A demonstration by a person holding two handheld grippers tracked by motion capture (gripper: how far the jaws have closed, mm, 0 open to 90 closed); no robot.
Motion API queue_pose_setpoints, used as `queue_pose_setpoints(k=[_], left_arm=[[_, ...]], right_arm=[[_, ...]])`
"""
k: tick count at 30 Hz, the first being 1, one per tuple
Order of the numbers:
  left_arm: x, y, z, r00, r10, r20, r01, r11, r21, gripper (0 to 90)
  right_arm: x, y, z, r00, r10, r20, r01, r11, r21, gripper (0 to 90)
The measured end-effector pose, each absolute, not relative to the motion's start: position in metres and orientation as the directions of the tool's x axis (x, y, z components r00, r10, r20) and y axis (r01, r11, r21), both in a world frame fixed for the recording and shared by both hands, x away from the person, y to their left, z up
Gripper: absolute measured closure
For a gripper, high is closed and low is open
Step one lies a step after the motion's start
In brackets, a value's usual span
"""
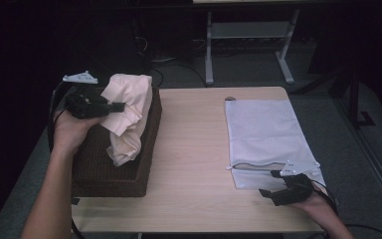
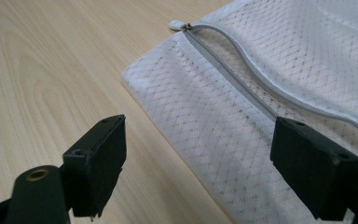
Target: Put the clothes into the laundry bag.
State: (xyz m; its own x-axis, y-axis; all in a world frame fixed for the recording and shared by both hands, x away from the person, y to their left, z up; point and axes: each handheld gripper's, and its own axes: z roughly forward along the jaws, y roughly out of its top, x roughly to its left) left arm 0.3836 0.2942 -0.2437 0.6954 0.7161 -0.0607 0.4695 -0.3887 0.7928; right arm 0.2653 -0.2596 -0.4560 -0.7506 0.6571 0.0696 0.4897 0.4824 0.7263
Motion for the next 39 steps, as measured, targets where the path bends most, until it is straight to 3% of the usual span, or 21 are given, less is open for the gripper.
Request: queue_pose_setpoints(k=[19,39], left_arm=[[0.382,0.219,-0.216,0.797,0.603,-0.03,0.355,-0.427,0.832,73.8],[0.367,0.142,-0.251,0.886,0.452,-0.103,0.336,-0.471,0.816,73.7]], right_arm=[[0.265,-0.261,-0.456,-0.753,0.654,0.071,0.485,0.479,0.731,17.7],[0.263,-0.263,-0.453,-0.745,0.664,0.069,0.487,0.47,0.736,17.9]])
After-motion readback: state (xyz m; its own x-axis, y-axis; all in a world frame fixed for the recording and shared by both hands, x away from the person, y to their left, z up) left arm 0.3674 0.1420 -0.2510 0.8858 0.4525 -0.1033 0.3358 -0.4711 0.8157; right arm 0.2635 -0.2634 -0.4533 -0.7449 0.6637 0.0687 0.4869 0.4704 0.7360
